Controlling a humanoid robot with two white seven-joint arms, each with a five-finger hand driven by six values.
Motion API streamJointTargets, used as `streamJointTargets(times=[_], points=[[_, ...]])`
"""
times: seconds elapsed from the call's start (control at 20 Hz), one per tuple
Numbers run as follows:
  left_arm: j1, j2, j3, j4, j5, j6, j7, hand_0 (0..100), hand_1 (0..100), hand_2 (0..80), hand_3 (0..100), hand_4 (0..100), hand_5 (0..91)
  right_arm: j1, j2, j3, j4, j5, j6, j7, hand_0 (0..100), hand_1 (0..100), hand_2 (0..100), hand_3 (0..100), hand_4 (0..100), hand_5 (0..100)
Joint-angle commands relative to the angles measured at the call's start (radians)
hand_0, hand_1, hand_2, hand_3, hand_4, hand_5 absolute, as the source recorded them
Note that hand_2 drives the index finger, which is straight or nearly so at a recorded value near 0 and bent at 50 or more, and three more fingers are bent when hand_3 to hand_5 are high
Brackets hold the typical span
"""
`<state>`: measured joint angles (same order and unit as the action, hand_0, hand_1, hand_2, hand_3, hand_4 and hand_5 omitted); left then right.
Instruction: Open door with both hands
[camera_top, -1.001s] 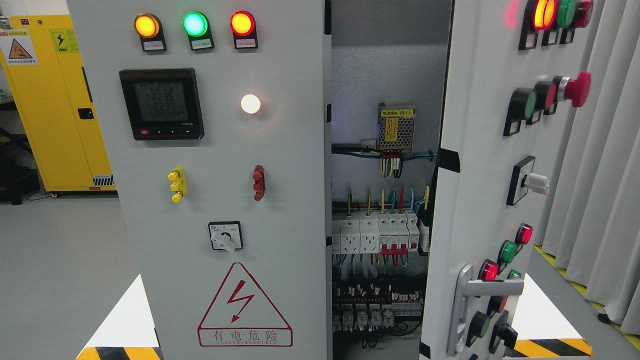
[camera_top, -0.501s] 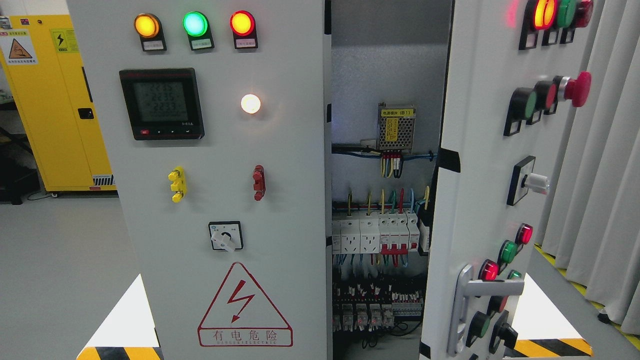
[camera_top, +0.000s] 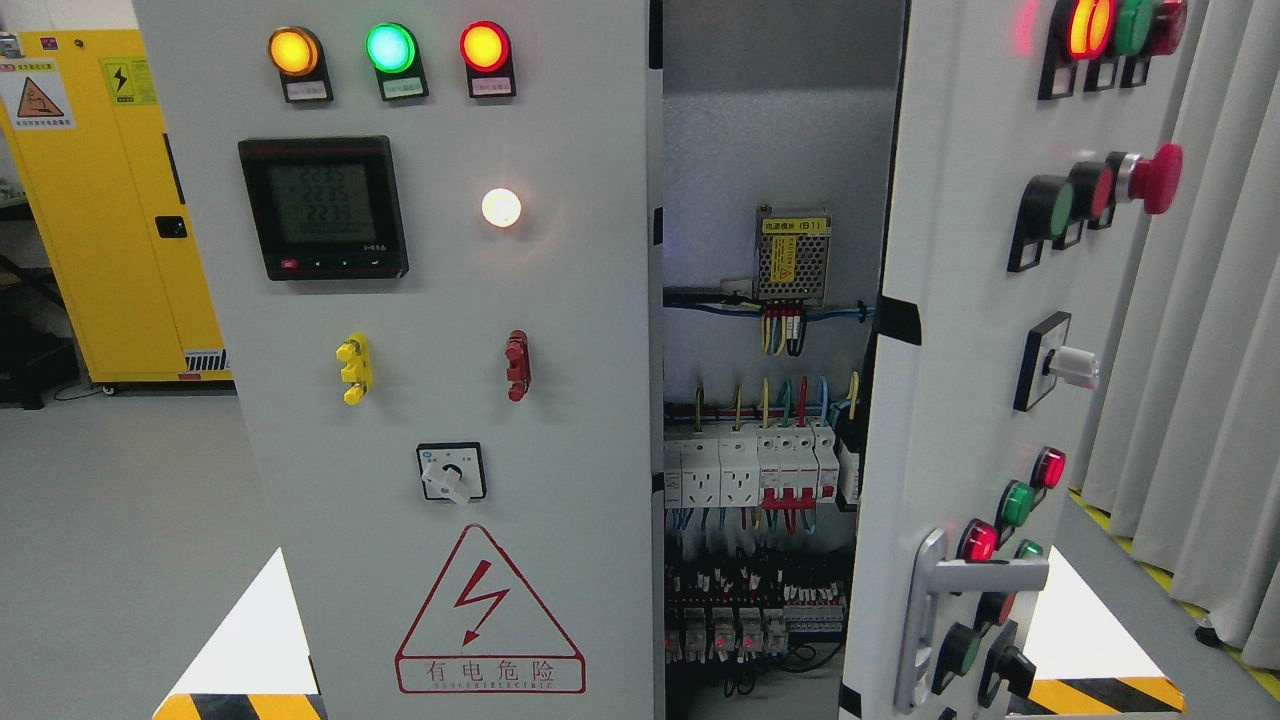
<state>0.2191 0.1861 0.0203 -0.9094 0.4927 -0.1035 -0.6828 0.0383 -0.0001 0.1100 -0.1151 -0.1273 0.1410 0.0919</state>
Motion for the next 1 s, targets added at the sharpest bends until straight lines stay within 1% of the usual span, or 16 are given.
streamJointTargets(times=[0.0,0.05,0.15,0.25,0.4,0.5,0.55,0.65,0.75,0.85,0.9,0.95], points=[[0.057,0.167,0.041,-0.737,0.154,0.103,-0.055,0,0,0.0,0,0,0.0,0.000,-0.029,0.000,0.000,0.000,0.000,0.000,20,12,0,0,0,0],[0.060,0.173,0.043,-0.797,0.165,0.143,-0.072,0,0,0.0,0,0,0.0,0.000,-0.028,0.000,0.000,0.000,0.000,0.000,20,12,0,0,0,0],[0.060,0.185,0.044,-0.886,0.178,0.198,-0.078,0,0,0.0,0,0,0.0,0.000,-0.029,0.000,0.000,0.000,0.000,0.000,20,12,0,0,0,0],[0.059,0.217,0.044,-0.954,0.201,0.215,-0.081,0,0,0.0,0,0,0.0,0.000,-0.029,0.000,0.000,0.000,0.000,0.000,20,12,0,0,0,0],[0.055,0.283,0.044,-1.032,0.257,0.215,-0.099,0,0,0.0,0,0,0.0,0.000,-0.029,0.000,0.000,0.000,0.000,0.000,20,12,0,0,0,0],[0.042,0.347,0.046,-1.066,0.325,0.215,-0.124,0,0,0.0,0,0,0.0,0.000,-0.029,0.000,0.000,0.000,0.000,0.000,20,12,0,0,0,0],[0.025,0.399,0.044,-1.071,0.378,0.215,-0.127,0,0,0.0,0,0,0.0,0.000,-0.029,0.000,0.000,0.000,0.000,0.000,20,12,0,0,0,0],[-0.038,0.487,0.041,-1.071,0.484,0.223,-0.127,0,0,0.0,0,0,0.0,0.000,-0.029,0.000,0.000,0.000,0.000,0.000,20,12,0,0,0,0],[-0.110,0.547,0.041,-1.071,0.570,0.252,-0.127,0,0,0.0,0,0,0.0,0.000,-0.031,0.000,0.000,0.000,0.000,0.000,20,12,0,0,0,0],[-0.211,0.588,0.041,-1.069,0.660,0.344,-0.127,0,0,0.0,0,0,0.0,0.000,-0.031,0.000,0.000,0.000,0.000,0.000,20,12,0,0,0,0],[-0.269,0.589,0.039,-1.069,0.687,0.396,-0.127,0,0,0.0,0,0,0.0,0.000,-0.029,0.000,0.000,0.000,0.000,0.000,20,12,0,0,0,0],[-0.317,0.587,0.038,-1.068,0.695,0.434,-0.130,0,0,0.0,0,0,0.0,0.000,-0.031,0.000,0.000,0.000,0.000,0.000,20,12,0,0,0,0]])
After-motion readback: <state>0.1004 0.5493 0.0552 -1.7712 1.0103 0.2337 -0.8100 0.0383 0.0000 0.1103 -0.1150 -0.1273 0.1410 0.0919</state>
